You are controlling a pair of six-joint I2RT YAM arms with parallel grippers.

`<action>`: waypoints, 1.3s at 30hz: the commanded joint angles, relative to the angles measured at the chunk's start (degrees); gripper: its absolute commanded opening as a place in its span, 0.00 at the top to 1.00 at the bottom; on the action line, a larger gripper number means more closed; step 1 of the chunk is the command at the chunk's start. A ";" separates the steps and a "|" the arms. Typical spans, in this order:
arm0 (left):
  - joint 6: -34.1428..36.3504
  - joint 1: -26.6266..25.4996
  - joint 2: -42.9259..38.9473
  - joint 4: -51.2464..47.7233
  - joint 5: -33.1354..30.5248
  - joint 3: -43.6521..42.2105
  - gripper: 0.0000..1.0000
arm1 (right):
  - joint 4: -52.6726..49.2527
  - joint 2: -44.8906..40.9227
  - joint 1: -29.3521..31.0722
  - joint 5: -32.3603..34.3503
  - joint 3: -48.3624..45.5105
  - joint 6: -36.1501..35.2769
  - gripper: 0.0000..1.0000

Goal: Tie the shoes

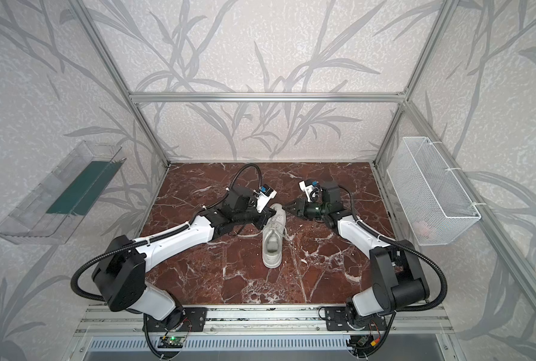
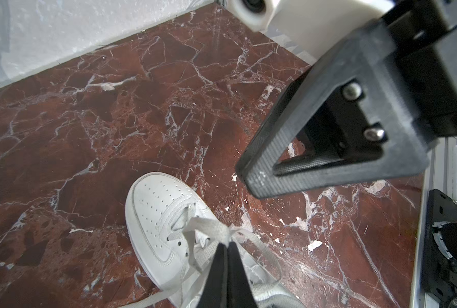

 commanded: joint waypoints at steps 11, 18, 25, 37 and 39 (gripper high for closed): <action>-1.91 -3.23 9.77 -1.29 -1.69 8.01 1.00 | -1.51 -4.74 -5.34 -1.58 -3.99 -2.43 0.63; -3.06 -4.11 14.41 -5.35 -5.95 12.37 1.00 | -4.44 -6.73 -7.15 -2.05 -5.04 -4.06 0.63; -4.91 -4.62 16.98 -7.92 -8.44 14.41 1.00 | -7.58 -8.65 -7.77 -2.26 -5.75 -7.72 0.63; -5.28 -5.32 16.71 -9.90 -7.87 16.64 0.72 | -9.41 -11.27 -9.05 -2.73 -6.96 -9.03 0.63; -5.35 -5.43 16.46 -10.60 -8.22 17.32 0.70 | -9.71 -11.75 -9.40 -2.90 -7.10 -9.37 0.63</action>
